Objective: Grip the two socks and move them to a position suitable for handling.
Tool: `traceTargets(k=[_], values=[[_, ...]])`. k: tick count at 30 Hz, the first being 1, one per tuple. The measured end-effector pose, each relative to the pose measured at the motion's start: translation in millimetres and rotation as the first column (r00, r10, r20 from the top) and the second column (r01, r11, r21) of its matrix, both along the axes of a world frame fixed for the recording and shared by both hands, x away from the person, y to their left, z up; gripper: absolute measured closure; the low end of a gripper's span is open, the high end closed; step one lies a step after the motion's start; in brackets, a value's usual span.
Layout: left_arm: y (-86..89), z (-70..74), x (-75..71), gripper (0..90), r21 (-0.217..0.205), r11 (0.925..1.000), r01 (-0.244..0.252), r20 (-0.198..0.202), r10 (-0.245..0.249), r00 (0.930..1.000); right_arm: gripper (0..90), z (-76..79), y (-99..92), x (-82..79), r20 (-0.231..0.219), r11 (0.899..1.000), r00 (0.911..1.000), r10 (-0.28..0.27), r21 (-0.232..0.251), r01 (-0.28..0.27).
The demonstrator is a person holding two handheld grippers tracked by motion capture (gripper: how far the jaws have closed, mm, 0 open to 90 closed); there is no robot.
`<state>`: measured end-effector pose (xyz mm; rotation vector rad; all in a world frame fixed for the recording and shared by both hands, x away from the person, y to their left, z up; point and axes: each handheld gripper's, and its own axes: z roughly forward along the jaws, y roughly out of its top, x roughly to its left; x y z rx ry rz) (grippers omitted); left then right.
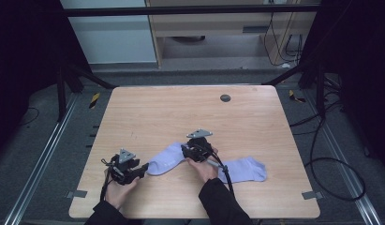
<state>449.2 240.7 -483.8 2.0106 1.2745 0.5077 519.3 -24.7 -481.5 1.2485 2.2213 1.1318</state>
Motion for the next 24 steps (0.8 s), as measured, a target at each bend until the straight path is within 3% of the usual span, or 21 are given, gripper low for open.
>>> traceTargets(k=[8,10,16,18,21,24], values=[[-12.0,-9.4,2.9,62.1,0.054,0.9985,0.008,-0.035,-0.006,0.9994,61.4,-14.8,0.9,7.0,-0.056,0.999,0.9984,-0.007,-0.045,0.005],[-12.6,-9.9,3.4,64.4,0.050,0.9987,0.010,-0.040,-0.008,0.9992,63.4,-17.2,0.8,7.4,-0.064,0.999,0.9979,-0.008,-0.051,0.004],[-15.4,-9.6,3.7,76.4,0.039,0.9991,0.017,-0.053,-0.015,0.9985,81.1,-17.8,-0.6,6.6,-0.076,0.998,0.9970,-0.017,-0.059,0.013],[-16.2,-9.2,3.9,85.3,0.028,0.9994,0.022,-0.064,-0.020,0.9978,87.5,-17.1,1.3,4.9,-0.081,0.998,0.9967,-0.010,-0.055,0.006],[-15.9,-7.5,3.3,87.0,0.038,0.9987,0.033,-0.054,-0.031,0.9981,87.9,-15.6,1.3,3.1,-0.081,0.999,0.9967,0.001,-0.040,-0.005],[-10.6,0.6,3.0,87.3,0.010,0.9996,0.026,-0.016,-0.025,0.9996,87.9,-10.2,-0.9,-1.6,-0.061,1.000,0.9980,0.014,-0.015,-0.015]])
